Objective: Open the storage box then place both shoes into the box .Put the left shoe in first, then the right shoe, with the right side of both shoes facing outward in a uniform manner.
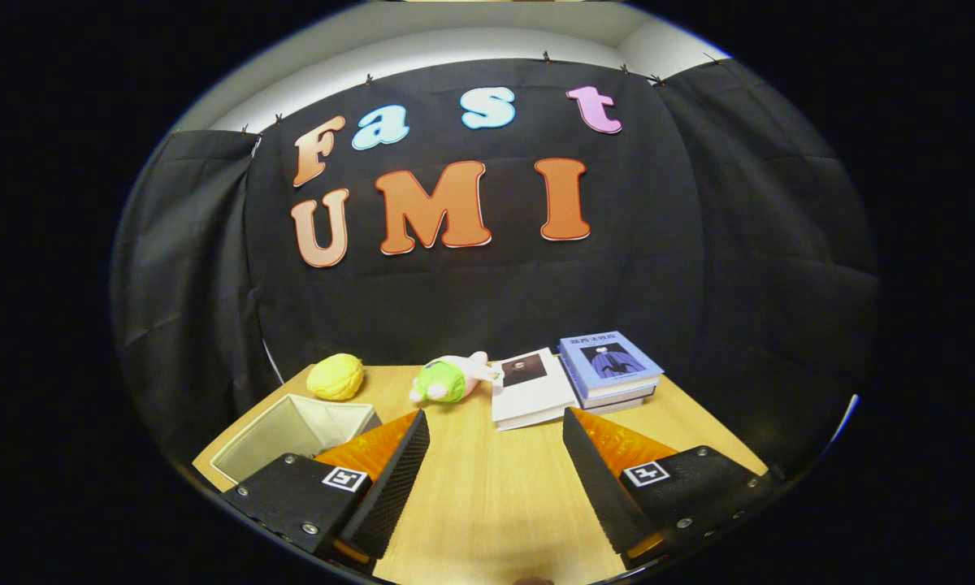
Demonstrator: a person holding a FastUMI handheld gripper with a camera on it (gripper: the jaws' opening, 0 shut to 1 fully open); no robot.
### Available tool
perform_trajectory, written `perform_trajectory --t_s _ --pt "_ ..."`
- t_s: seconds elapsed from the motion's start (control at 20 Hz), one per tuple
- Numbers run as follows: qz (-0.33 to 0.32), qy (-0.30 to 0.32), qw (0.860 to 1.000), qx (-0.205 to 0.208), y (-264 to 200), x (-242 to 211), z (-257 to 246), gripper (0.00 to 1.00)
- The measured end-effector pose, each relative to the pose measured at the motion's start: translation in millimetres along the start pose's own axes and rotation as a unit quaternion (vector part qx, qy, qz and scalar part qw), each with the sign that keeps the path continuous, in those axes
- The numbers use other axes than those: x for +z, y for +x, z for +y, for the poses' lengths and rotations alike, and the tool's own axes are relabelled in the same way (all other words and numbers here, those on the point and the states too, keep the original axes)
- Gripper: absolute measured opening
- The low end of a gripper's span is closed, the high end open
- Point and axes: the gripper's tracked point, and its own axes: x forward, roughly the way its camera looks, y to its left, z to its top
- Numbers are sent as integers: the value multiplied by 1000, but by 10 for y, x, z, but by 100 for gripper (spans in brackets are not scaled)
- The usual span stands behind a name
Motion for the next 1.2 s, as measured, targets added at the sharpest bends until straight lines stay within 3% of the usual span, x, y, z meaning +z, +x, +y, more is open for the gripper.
perform_trajectory --t_s 0.4,1.2 --pt "-6 8 999 -51 -13 -90 -789 99" --pt "-17 37 998 -47 -104 -107 -983 99"
